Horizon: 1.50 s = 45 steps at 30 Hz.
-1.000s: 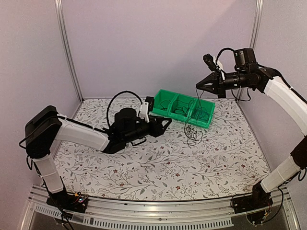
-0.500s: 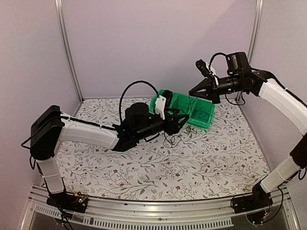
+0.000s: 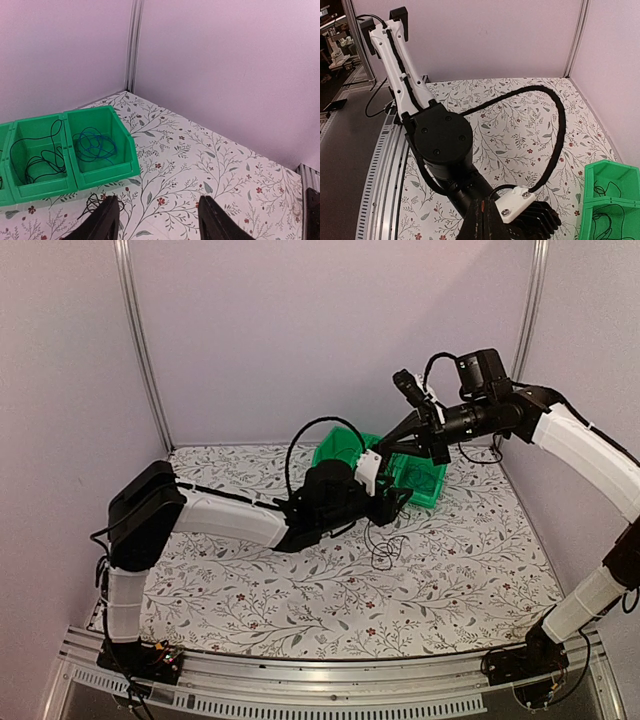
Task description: Untangle the cables
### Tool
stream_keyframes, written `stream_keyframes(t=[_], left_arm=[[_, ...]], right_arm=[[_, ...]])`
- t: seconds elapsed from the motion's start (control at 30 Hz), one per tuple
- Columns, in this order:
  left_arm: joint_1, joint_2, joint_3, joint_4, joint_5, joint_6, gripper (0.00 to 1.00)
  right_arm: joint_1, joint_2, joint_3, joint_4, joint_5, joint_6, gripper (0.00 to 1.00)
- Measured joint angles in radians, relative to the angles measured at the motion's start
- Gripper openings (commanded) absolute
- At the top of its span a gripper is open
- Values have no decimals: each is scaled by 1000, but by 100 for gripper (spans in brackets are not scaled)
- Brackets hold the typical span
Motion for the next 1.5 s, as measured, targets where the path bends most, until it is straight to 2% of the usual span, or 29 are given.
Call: stream_keyframes(t=[0.13,0.23,0.33,0.47,0.67,0.9,1.03,1.27,1.5], left_arm=[[12,94,50,8,-25,-20,47],[29,163,48,10,-24,-71,46],[55,198,27,24,-20,-124,45],[83,201,-11,16,-20,-164,45],[99,201,-59,8,-26,-192,45],[100,199,-85,-3,-43,-199,45],[112,166,-138,-19,-60,-214,45],[190,17,-315,-68,-113,-262,51],[238,-206,-502,-60,-158,-258,52]], right_arm=[[0,19,127,-66,-39,2,0],[-21,35,306,-118,-73,8,0],[-126,36,477,-130,-171,50,0],[-284,36,600,-79,-278,131,0],[-295,48,644,-64,-355,182,0],[-300,68,647,-70,-355,183,0],[-350,72,691,-67,-373,191,0],[-443,72,736,-32,-415,228,0],[-445,69,628,4,-409,236,0]])
